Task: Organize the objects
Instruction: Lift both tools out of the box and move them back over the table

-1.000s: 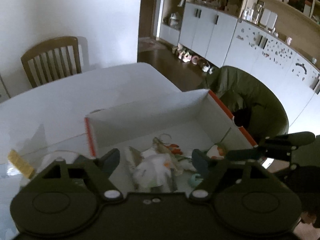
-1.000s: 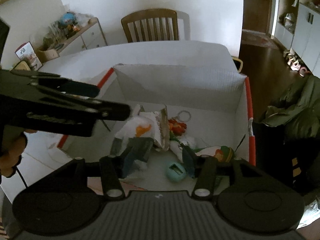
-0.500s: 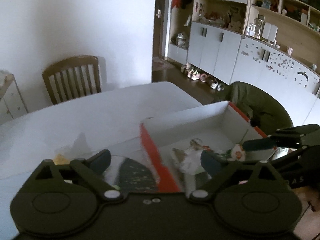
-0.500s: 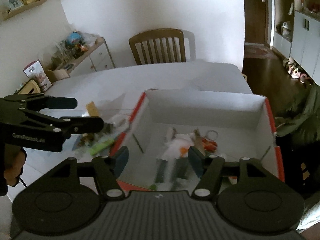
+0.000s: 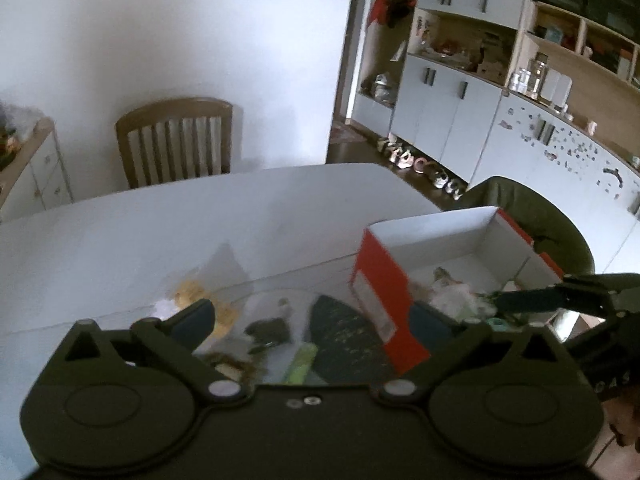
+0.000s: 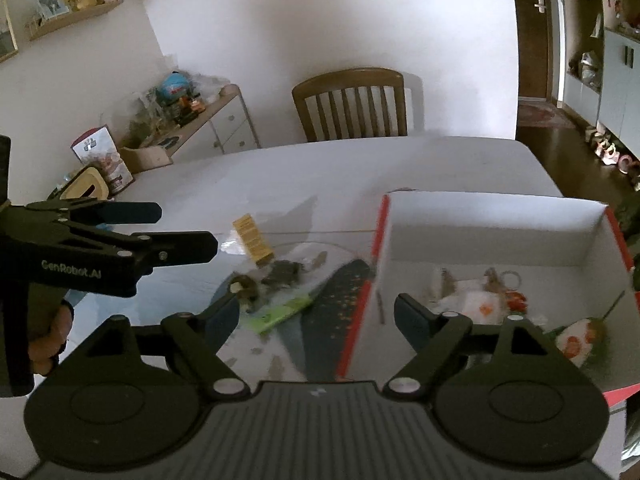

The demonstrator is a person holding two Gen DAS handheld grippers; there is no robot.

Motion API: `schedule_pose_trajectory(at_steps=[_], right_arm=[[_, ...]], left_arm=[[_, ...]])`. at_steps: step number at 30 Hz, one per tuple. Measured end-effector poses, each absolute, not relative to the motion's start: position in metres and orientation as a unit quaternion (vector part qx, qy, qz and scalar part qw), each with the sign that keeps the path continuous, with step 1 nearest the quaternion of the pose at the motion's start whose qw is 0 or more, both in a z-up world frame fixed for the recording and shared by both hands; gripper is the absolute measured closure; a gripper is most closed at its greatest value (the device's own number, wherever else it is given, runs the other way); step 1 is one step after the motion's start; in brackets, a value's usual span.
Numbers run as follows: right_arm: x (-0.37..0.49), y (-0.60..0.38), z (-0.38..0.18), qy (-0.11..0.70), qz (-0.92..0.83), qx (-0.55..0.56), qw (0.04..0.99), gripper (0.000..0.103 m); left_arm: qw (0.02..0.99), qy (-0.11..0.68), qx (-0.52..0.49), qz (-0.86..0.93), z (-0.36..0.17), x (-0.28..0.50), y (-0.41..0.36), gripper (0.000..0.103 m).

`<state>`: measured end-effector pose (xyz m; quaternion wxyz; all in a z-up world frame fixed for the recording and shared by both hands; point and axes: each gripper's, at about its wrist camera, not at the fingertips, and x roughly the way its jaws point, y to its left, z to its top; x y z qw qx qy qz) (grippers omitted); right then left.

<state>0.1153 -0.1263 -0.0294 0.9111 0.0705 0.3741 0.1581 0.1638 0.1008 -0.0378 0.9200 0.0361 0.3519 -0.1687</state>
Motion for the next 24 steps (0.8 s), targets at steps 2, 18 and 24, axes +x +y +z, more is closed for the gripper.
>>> schedule_pose_trajectory(at_steps=[2,18,24], right_arm=[[0.118,-0.115,-0.032,0.377,0.153,0.07,0.911,0.018],[0.156,-0.043,-0.06,0.416,0.138,0.048,0.897,0.018],[0.174,-0.024,-0.077,0.438,0.138,0.028,0.888,0.018]], left_arm=[[0.921,0.354,0.039,-0.16,-0.043,0.167,0.113,0.0],[0.914,0.384,0.046,-0.122,-0.119,0.181,0.176,0.0],[0.902,0.406,0.036,-0.141,-0.143,0.187,0.178,0.0]])
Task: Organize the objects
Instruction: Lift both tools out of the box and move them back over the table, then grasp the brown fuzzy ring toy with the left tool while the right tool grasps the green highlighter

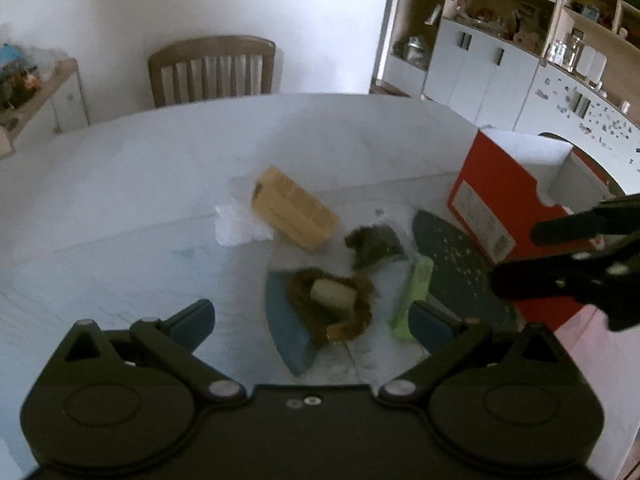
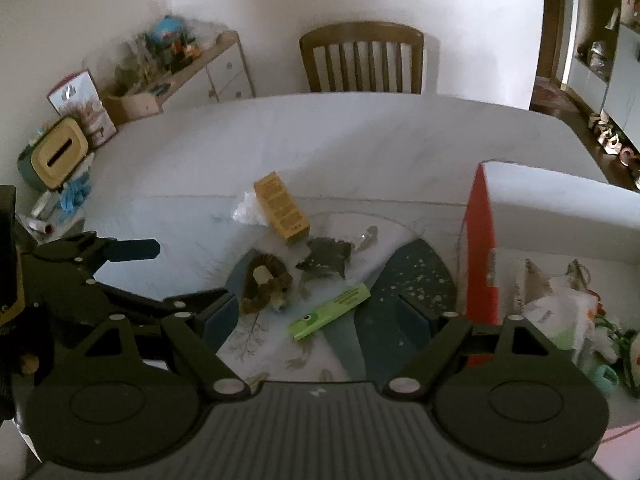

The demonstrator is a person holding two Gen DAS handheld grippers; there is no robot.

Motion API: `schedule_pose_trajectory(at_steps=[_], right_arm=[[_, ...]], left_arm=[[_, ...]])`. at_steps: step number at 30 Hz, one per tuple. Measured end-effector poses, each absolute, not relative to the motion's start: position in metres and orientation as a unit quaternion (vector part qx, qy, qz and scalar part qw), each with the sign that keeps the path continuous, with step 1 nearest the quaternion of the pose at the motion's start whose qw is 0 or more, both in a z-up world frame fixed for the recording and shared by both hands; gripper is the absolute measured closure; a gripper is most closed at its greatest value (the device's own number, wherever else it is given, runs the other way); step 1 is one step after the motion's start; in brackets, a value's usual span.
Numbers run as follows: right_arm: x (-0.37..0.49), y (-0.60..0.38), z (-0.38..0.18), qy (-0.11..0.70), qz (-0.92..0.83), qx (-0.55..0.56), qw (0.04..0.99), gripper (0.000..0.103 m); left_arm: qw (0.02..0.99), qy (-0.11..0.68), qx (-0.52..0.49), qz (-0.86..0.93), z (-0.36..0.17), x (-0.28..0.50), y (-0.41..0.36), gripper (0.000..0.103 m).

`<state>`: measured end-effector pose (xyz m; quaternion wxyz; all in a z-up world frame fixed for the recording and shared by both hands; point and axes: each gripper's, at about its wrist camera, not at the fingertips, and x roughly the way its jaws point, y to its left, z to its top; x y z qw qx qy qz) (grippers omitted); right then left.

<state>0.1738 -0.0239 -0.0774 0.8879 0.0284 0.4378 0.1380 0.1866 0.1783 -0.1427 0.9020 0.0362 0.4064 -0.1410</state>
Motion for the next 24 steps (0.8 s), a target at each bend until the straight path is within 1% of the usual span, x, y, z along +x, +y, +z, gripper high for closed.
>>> schedule_pose_trajectory(at_steps=[6,10,12,14,16,18,20,22,24], right_arm=[[0.196,-0.019,-0.103,0.468,0.123,0.03,0.874,0.018],[0.209,-0.014,-0.118,0.484,0.115,0.023,0.867,0.018],[0.215,-0.013,-0.124,0.491,0.111,0.026,0.864,0.018],[0.219,-0.014,-0.129,0.497,0.105,0.028,0.861,0.018],[0.223,-0.013,-0.134,0.502,0.102,0.025,0.859,0.018],[0.226,-0.012,-0.138,0.505,0.099,0.022,0.857,0.019],[0.229,-0.011,-0.142,0.508,0.097,0.02,0.856,0.02],[0.232,-0.01,-0.144,0.512,0.095,0.019,0.854,0.024],[0.235,-0.01,-0.148,0.516,0.095,0.02,0.851,0.029]], left_arm=[[0.899,0.415,0.039,-0.136,-0.159,0.191,0.176,0.001],[0.899,0.413,0.044,-0.137,-0.165,0.191,0.173,0.003],[0.9,0.41,0.057,-0.138,-0.168,0.189,0.169,0.007],[0.9,0.405,0.076,-0.143,-0.169,0.187,0.163,0.021],[0.9,0.399,0.095,-0.146,-0.171,0.185,0.157,0.03],[0.9,0.395,0.104,-0.153,-0.171,0.185,0.152,0.032],[0.9,0.39,0.112,-0.157,-0.171,0.185,0.149,0.04],[0.898,0.39,0.12,-0.163,-0.172,0.185,0.146,0.047],[0.896,0.391,0.124,-0.17,-0.172,0.185,0.144,0.051]])
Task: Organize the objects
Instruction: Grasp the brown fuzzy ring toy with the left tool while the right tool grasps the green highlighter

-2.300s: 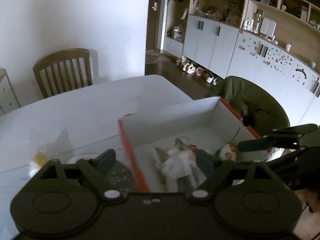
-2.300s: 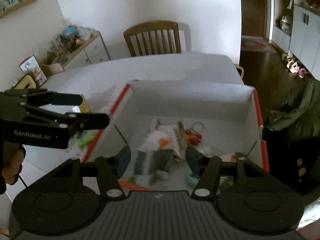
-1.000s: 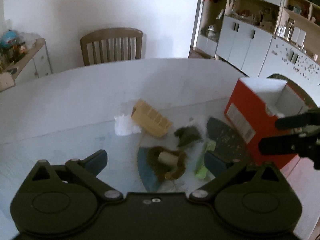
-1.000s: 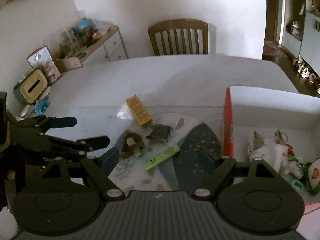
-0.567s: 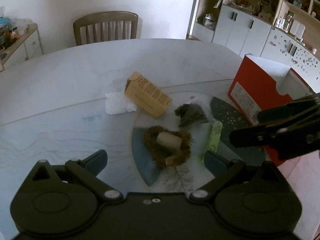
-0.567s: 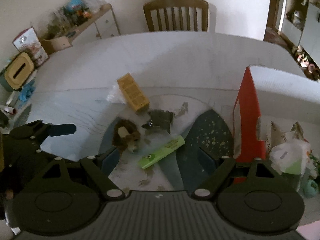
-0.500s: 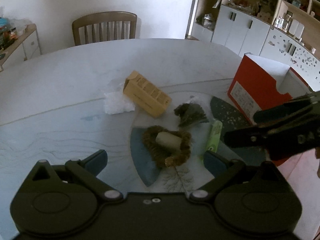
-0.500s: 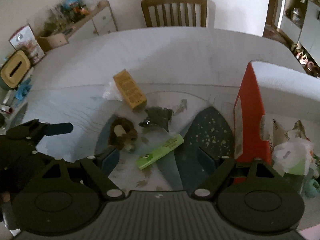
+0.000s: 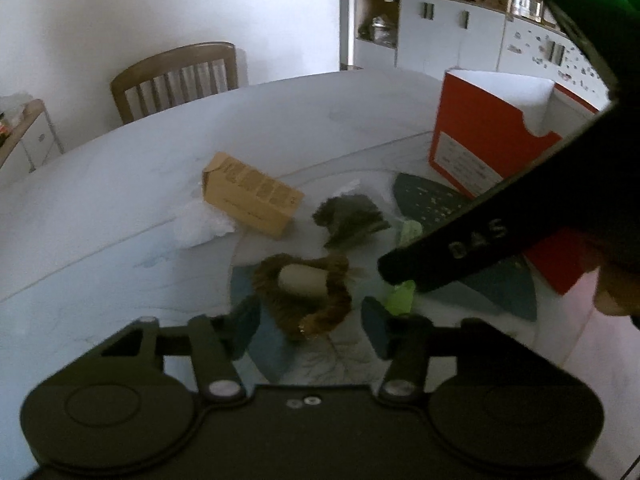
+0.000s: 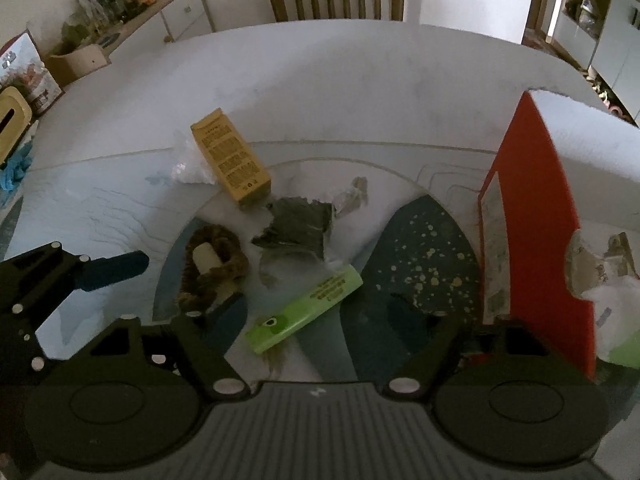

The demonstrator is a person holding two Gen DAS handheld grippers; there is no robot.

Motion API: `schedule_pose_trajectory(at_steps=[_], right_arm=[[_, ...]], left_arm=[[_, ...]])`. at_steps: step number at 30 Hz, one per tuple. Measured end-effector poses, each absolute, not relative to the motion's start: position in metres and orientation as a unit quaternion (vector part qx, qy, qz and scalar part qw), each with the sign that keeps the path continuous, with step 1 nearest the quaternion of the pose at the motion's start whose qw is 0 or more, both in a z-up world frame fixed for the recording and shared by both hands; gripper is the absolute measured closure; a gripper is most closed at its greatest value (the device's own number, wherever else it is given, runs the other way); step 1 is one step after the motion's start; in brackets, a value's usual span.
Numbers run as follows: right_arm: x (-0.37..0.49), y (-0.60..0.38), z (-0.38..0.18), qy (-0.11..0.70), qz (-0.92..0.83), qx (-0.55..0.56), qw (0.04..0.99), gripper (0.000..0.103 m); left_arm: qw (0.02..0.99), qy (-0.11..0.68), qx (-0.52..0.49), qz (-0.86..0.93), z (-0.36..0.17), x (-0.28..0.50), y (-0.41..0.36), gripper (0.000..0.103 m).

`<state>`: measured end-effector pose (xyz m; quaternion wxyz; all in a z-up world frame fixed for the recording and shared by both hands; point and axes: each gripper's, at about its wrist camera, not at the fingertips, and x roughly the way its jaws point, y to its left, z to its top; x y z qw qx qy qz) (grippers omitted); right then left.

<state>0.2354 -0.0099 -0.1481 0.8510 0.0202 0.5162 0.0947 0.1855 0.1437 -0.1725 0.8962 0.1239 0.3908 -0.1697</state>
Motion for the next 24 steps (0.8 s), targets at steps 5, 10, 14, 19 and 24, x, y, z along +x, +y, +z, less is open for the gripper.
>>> schedule_pose_trajectory(at_steps=[5,10,14,19,24], right_arm=[[0.24,-0.007,-0.154,0.525,0.099,0.022,0.845,0.042],[0.242,-0.005,-0.158,0.532,0.098,0.022,0.841,0.048],[0.242,-0.002,-0.162,0.538,0.096,0.018,0.837,0.055],[0.24,0.003,-0.163,0.536,0.095,0.008,0.839,0.066],[0.24,0.004,-0.162,0.536,0.089,0.002,0.839,0.079]], left_arm=[[0.894,0.387,0.136,-0.179,-0.175,0.186,0.141,0.063],[0.89,0.393,0.134,-0.187,-0.179,0.189,0.139,0.075],[0.889,0.396,0.136,-0.185,-0.182,0.191,0.138,0.081],[0.888,0.397,0.137,-0.187,-0.182,0.191,0.137,0.085],[0.884,0.411,0.114,-0.189,-0.18,0.196,0.14,0.088]])
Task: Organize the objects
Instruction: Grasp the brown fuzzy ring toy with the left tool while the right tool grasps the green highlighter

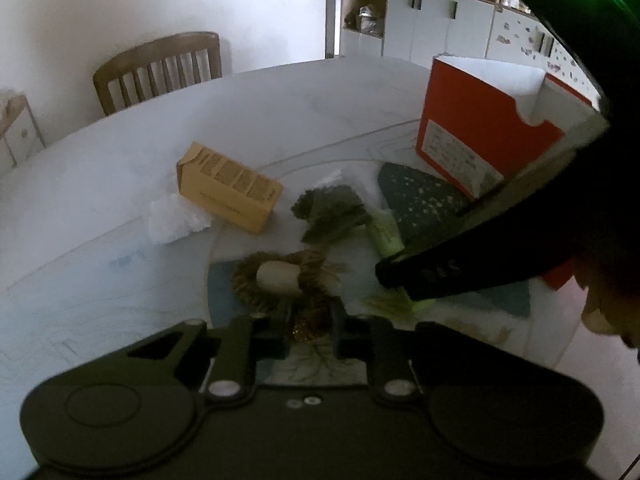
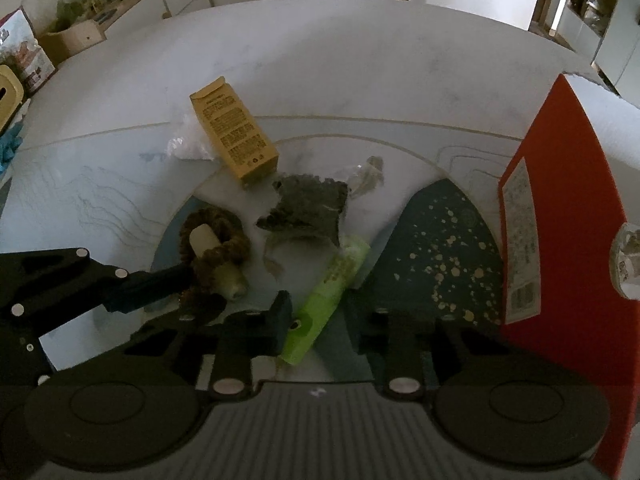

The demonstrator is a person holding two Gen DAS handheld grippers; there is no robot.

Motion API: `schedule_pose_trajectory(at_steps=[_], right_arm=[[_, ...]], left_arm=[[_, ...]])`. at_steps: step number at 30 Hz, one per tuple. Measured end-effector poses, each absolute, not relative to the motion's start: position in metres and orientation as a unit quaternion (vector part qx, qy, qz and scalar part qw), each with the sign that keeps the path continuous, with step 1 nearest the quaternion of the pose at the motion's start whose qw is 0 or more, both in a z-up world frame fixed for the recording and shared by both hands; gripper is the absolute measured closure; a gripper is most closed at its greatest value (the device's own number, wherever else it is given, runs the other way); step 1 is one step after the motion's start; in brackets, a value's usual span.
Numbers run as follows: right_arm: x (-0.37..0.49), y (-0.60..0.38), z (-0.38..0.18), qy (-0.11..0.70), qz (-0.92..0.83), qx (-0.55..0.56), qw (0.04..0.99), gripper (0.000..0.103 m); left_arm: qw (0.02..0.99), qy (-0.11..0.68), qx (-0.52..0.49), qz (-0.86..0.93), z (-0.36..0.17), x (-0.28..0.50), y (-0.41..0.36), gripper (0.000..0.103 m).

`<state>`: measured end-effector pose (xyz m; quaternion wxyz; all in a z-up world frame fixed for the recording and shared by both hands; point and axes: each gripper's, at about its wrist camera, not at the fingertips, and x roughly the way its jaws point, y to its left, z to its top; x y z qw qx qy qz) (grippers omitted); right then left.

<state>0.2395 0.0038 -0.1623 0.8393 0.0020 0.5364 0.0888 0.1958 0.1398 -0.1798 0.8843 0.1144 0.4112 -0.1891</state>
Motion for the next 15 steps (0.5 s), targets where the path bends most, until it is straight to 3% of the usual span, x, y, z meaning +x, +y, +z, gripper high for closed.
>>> schedule_pose_trajectory(at_steps=[7,15], right_arm=[[0.233,-0.003,-0.159,0.534,0.082,0.019,0.842,0.087],[0.214,-0.015,-0.142,0.525,0.097,0.05,0.844,0.088]], left_arm=[[0.882,0.426,0.09,-0.179,-0.173,0.201,0.144,0.089],[0.886,0.429,0.05,-0.17,-0.153,0.199,0.151,0.089]])
